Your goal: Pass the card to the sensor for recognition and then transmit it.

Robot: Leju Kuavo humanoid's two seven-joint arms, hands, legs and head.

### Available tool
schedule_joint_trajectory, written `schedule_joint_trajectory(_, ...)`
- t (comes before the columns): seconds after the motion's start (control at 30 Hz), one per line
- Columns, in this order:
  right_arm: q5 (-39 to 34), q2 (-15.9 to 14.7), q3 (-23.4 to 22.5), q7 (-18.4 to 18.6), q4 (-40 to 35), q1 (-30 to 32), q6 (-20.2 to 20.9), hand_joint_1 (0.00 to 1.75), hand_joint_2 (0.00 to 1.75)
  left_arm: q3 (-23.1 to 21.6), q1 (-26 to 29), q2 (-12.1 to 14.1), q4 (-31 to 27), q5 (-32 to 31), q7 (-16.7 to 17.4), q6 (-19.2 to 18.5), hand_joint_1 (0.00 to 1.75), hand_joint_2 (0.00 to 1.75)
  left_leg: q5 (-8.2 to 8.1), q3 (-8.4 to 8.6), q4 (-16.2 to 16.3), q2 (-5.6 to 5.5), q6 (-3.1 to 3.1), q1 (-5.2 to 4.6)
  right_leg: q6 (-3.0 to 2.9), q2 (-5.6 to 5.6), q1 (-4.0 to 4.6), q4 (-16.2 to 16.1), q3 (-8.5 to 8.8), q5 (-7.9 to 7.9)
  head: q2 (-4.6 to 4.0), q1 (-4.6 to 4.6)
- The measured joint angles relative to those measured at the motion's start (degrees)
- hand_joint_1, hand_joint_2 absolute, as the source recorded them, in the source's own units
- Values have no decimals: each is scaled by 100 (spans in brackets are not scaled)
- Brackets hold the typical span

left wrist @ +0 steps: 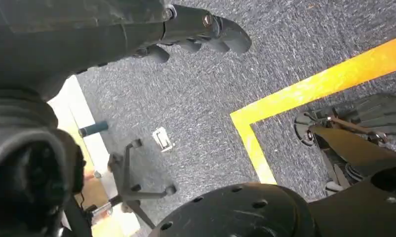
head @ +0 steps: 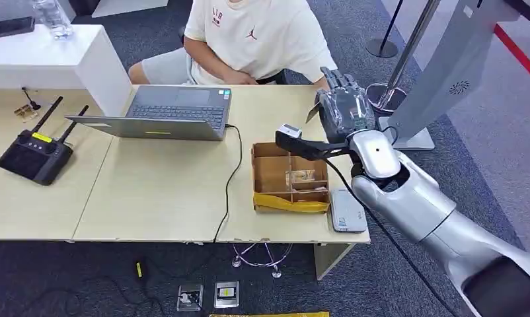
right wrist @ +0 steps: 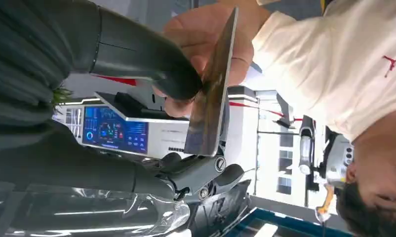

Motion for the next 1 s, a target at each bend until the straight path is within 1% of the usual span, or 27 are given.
schedule_joint_trajectory(0.27, -175, 122, 240, -7, 573, -58, -98, 175, 175, 0, 3, 0, 0, 52, 37, 0, 0, 0, -1, 1, 0, 2, 0, 1, 0, 1, 1, 0, -1, 0, -2, 0)
schedule_joint_trajectory(0.6, -203, 225, 454, -68, 957, -101, -155, 175, 175, 0, 16, 0, 0, 81, 37, 0, 0, 0, 0, 3, 0, 4, 0, 0, 0, 3, 0, 0, 0, 0, 0, 2)
schedule_joint_trajectory(0.63, -210, 234, 479, -70, 988, -105, -166, 110, 175, 0, 18, 0, 0, 85, 37, 0, 0, 0, 0, 3, 0, 4, 0, 0, 0, 3, 1, -1, 0, 0, 0, 2)
schedule_joint_trajectory(0.67, -210, 236, 505, -70, 1018, -105, -175, 2, 175, 0, 22, -2, 0, 100, 37, 0, 0, 0, 0, 3, 0, 4, 0, 0, 0, 3, 1, -1, 0, 0, 0, 2)
schedule_joint_trajectory(0.73, -210, 251, 522, -70, 1062, -105, -212, 0, 175, 0, 32, -2, 0, 101, 37, 0, 0, 0, 0, 3, 1, 4, 0, 0, 0, 3, 1, 0, -1, 0, 0, 2)
schedule_joint_trajectory(0.9, -177, 251, 549, -44, 1178, -105, -496, 0, 175, 0, 38, -2, 0, 109, 37, 0, 0, 0, 0, 4, 1, 6, 0, 0, 0, 3, 1, 0, -1, 0, 0, 0)
schedule_joint_trajectory(1.0, -175, 251, 566, 4, 1211, -104, -577, 0, 175, 0, 37, -2, 0, 105, 37, 0, 0, 0, 0, 6, 1, 9, 0, 0, 0, 10, 1, -1, -1, 0, 0, 2)
